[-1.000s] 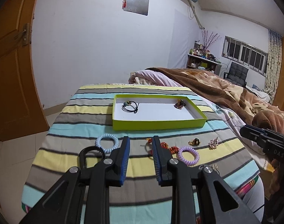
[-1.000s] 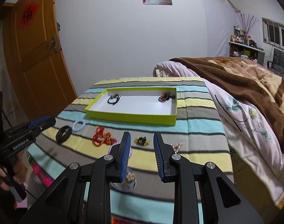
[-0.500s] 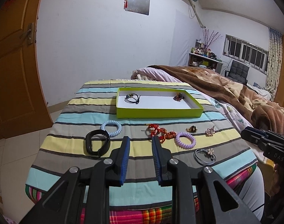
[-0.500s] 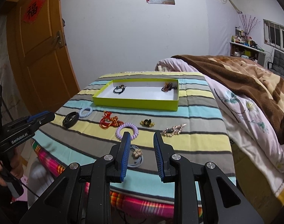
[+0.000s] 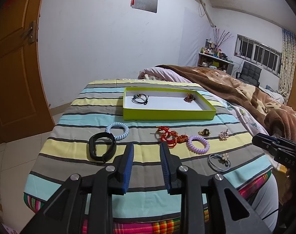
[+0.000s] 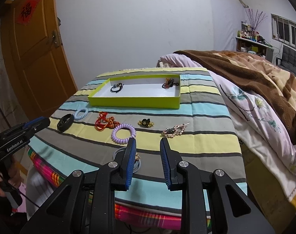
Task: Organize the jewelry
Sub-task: 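Withdraw both grippers from the box back over the remaining jewelry, then grasp the black wristband with the left gripper while the right grasps the rose-gold chain bracelet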
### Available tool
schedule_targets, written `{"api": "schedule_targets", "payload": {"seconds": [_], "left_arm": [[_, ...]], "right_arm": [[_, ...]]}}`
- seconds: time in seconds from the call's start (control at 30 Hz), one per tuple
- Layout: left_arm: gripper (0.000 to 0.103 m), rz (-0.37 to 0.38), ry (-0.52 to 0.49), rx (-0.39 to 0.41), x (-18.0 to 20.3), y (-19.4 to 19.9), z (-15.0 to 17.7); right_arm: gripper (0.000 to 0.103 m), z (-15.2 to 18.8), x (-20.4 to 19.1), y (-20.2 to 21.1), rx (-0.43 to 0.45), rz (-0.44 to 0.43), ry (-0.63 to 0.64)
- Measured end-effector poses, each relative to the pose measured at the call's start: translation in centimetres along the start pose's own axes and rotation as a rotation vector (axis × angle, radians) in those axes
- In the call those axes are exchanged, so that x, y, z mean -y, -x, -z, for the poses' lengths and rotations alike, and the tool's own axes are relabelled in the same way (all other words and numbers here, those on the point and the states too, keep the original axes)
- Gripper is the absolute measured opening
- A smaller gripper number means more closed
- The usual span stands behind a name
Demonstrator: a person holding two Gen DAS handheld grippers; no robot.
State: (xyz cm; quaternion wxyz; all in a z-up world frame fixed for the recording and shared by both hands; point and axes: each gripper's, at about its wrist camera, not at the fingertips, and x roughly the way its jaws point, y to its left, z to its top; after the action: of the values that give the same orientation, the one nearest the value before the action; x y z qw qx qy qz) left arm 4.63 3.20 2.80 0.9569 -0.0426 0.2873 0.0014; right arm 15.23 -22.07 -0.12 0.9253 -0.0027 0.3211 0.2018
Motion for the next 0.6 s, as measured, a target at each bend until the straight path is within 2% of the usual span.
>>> {"api": "schedule_targets", "payload": {"seconds": [0.27,0.6], "left_arm": [[0.031,-0.045,0.018,-0.018,-1.6,-1.8,-0.1],[0.031,-0.175,0.098,-0.044,-6.0,-4.7,-0.4]], "right_arm": [[0.026,-0.4,0.7,-1.9,-0.023,0.022,-0.011],[0.026,-0.9,2.1,-5.0,-0.065,0.049,-0.048]]}}
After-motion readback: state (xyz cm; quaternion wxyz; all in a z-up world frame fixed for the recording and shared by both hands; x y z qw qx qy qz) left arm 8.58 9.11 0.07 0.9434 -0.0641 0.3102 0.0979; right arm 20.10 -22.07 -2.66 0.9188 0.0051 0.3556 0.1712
